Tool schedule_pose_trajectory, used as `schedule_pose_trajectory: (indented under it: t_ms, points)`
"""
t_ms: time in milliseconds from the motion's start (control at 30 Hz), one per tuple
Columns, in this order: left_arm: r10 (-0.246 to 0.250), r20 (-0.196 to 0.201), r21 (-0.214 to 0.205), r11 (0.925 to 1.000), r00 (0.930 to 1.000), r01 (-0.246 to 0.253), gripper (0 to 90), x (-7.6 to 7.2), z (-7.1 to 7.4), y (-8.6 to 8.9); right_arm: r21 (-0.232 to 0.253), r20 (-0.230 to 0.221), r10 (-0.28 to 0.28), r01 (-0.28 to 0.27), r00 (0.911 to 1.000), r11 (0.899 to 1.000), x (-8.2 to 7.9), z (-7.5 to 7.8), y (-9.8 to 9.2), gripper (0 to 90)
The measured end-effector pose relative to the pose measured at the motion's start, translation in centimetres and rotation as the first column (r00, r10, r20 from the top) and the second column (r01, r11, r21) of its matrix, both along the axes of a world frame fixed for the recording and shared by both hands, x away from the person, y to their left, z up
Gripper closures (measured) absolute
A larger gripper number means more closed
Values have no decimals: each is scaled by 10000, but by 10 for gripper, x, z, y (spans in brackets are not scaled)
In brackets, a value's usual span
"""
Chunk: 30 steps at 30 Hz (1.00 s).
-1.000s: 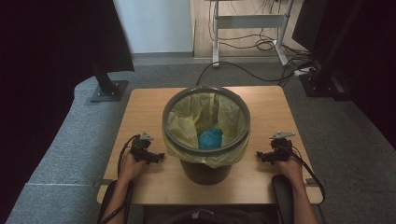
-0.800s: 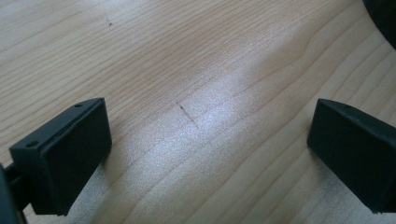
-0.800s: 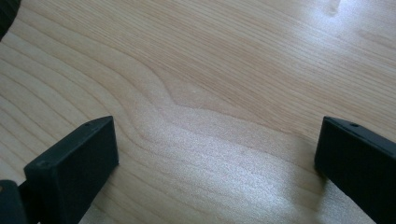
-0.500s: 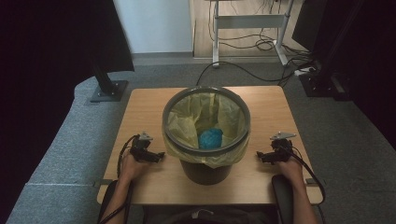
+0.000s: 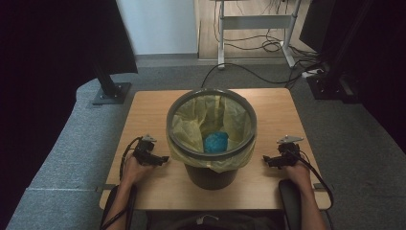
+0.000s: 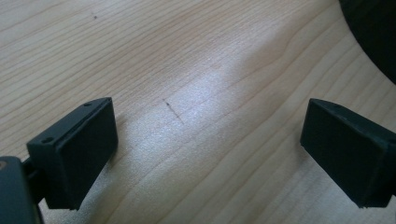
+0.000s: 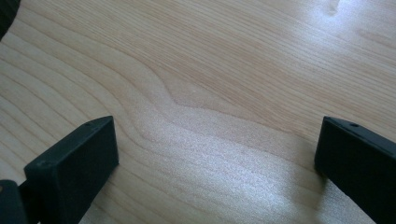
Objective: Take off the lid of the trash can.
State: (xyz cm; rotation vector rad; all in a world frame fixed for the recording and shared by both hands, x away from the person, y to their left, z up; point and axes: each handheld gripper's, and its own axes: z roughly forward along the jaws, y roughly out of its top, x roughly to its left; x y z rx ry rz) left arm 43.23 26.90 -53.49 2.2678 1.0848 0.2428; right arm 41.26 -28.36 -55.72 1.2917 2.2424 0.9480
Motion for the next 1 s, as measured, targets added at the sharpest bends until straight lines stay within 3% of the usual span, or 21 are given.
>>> schedule_pose_trajectory:
  t_ms: [300, 533, 1000]
  points:
    - [-53, -398, -486, 9988, 9992, 34, 39, 2, 17, -1, 0, 0, -1, 1, 10000, 10000, 0, 0, 0, 0]
    - [-113, -87, -309, 9995, 9999, 110, 46, 2, 37, -1, 1, 3, -3, 3, 10000, 10000, 0, 0, 0, 0]
    - [-168, 184, -545, 9984, 9997, 178, 77, 3, 80, 2, 1, 1, -5, 5, 10000, 10000, 0, 0, 0, 0]
